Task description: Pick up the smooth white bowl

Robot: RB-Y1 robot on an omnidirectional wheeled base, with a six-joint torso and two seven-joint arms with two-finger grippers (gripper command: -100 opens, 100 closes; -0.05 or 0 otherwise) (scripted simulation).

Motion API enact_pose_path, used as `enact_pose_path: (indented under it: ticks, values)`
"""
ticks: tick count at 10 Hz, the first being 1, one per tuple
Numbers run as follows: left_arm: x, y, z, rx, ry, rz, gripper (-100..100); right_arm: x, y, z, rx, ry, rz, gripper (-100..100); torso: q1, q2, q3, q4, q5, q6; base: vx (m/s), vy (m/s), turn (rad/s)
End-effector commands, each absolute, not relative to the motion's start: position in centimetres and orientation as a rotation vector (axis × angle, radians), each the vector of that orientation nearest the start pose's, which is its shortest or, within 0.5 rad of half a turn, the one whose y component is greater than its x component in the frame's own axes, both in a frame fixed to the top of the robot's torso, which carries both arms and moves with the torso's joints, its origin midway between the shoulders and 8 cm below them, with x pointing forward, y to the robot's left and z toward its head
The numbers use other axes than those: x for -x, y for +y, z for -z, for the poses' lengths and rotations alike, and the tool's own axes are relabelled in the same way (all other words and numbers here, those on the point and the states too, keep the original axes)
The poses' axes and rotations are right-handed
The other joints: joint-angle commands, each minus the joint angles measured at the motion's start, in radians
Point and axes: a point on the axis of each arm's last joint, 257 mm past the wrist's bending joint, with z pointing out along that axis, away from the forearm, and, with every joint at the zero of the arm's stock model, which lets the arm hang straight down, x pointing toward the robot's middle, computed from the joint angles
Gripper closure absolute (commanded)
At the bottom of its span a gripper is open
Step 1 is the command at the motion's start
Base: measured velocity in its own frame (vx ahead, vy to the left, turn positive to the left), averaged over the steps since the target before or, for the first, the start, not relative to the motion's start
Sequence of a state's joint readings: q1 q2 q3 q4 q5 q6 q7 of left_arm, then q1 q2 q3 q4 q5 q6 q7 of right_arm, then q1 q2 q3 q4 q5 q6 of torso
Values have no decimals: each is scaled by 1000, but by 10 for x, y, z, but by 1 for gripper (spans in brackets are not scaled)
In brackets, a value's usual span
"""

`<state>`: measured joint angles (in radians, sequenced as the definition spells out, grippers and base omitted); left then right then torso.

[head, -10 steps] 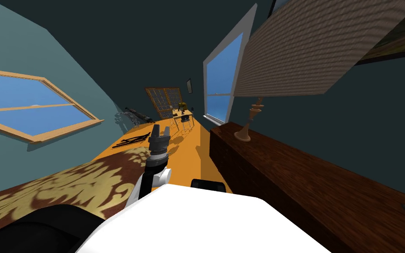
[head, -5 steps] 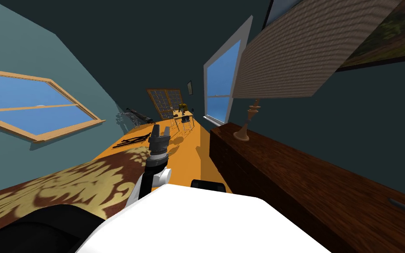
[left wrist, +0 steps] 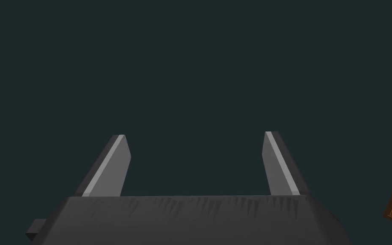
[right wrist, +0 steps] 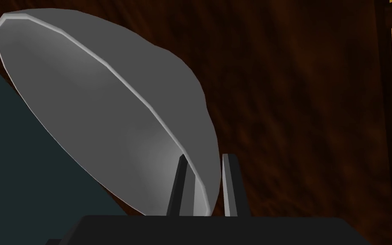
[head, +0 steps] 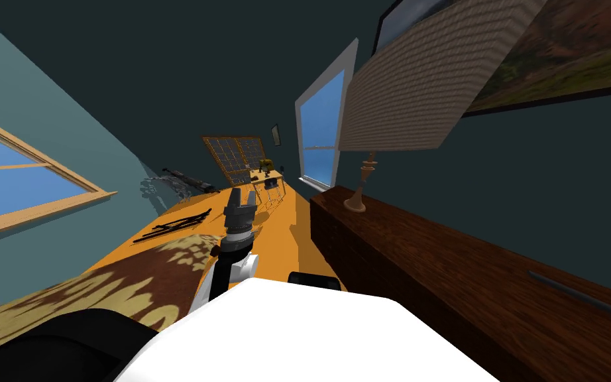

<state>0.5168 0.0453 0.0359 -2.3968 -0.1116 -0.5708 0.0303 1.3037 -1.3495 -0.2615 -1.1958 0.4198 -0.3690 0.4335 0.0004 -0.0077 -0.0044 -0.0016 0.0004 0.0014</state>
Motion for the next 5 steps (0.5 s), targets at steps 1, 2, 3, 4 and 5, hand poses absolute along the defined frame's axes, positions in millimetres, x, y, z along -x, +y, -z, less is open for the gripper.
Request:
enact_pose_path:
  ticks: [1, 2, 3, 4, 5]
  values:
    - [-306, 260, -80, 419, 593, 1260, 0, -11, -764, 274, 485, 2724, 665, 100, 0, 0, 0, 0, 0, 0, 165, 0, -291]
    - [-306, 260, -80, 419, 593, 1260, 0, -21, -760, 269, 546, 2703, 654, 100, 0, -1, -1, 0, 0, -1, 192, -5, -358]
    - [-306, 260, -80, 419, 593, 1260, 0, -21, -760, 269, 546, 2703, 654, 100, 0, -3, -2, -1, 0, -1, 133, -7, -168]
    - [-306, 260, -80, 419, 593, 1260, 0, -17, -760, 270, 534, 2710, 654, 100, 0, -1, -1, 0, 0, -3, 41, -2, -8]
    - [-306, 260, -80, 419, 593, 1260, 0, -18, -759, 270, 536, 2708, 653, 0, -1, 3, 1, 0, 0, -4, 10, 1, 6]
